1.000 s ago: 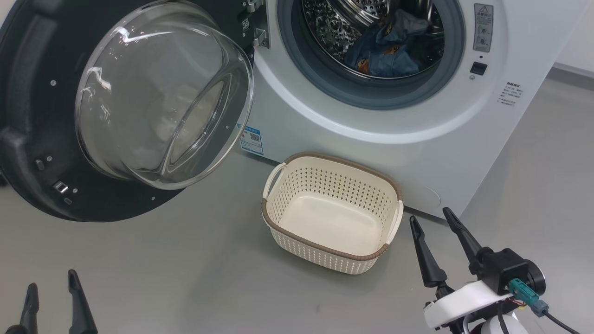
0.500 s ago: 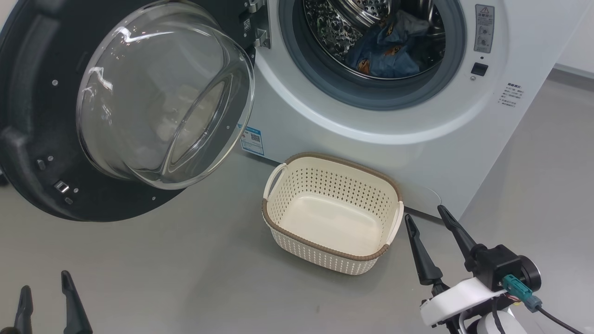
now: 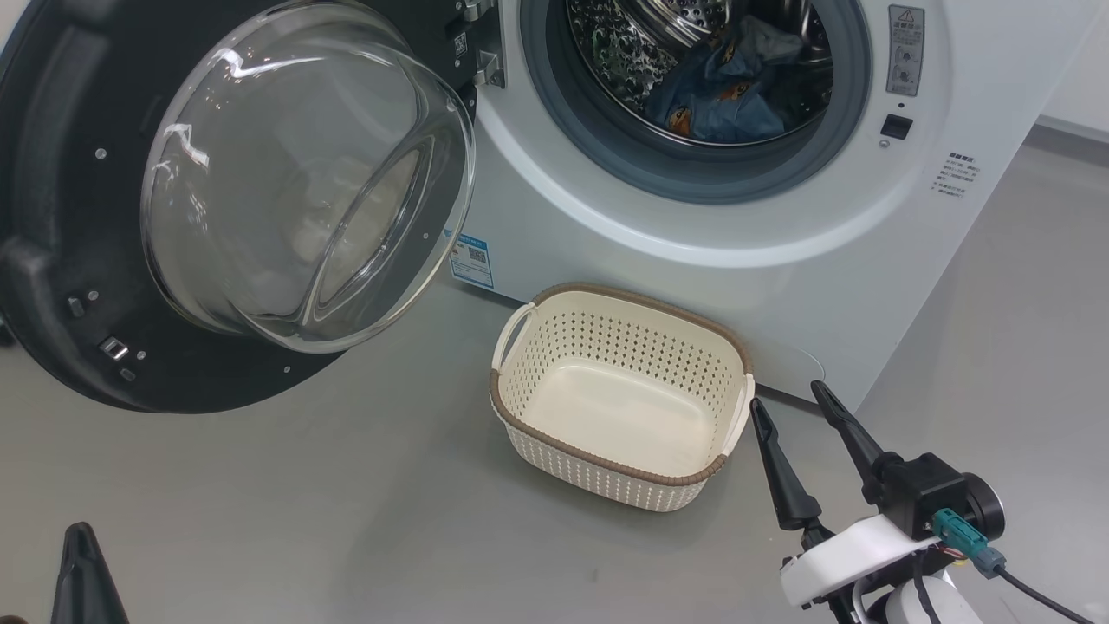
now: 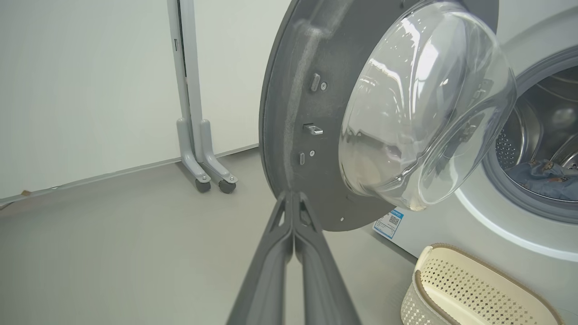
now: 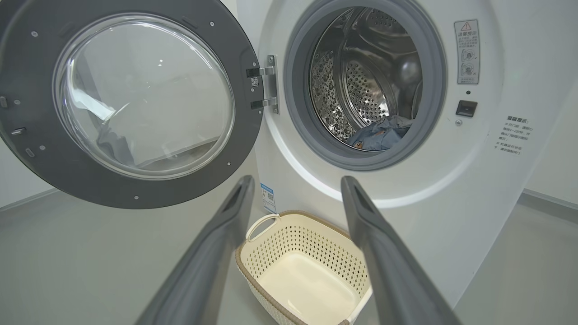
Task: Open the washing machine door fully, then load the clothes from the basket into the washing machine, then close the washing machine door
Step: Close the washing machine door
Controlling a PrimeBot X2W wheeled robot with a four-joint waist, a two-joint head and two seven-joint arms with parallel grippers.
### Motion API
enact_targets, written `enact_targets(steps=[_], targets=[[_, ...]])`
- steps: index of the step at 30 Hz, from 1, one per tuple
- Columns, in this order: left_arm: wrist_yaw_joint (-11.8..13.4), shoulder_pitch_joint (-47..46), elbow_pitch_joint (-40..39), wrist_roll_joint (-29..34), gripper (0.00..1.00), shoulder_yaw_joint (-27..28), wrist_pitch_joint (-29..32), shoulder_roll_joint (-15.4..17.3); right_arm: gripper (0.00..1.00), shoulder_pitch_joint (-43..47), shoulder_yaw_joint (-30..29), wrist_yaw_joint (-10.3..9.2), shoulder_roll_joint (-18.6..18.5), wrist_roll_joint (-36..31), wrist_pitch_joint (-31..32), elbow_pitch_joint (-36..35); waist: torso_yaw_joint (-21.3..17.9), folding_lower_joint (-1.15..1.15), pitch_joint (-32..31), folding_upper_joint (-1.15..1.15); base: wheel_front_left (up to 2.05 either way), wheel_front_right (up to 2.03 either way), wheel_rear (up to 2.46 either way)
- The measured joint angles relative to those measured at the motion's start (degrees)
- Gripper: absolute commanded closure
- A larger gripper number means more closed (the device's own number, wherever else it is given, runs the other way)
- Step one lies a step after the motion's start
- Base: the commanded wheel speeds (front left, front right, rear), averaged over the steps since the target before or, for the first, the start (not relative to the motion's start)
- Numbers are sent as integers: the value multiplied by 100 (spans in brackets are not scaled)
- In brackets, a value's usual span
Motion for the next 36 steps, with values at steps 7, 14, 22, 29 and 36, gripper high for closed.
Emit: enact_targets(steps=[7,14,22,29,36], targets=[[-45,-2,12,-504,100,88,0,-1,0,0,-20,1,0,24,0,22,-6,0,9,0,0,0,0],[-231,-40,55,-1133,100,314,0,-7,0,1,-38,1,0,115,0,34,-17,0,13,0,0,0,0],[-408,-397,211,-1642,100,514,0,-26,0,5,-68,15,1,170,0,35,-40,0,18,0,0,0,0],[-497,-751,236,-2004,100,810,0,86,0,7,2,16,2,170,1,41,-112,0,61,0,0,0,0],[-522,-1388,252,-2711,100,1154,148,311,0,1,52,16,0,170,0,43,-230,0,172,0,0,0,0]])
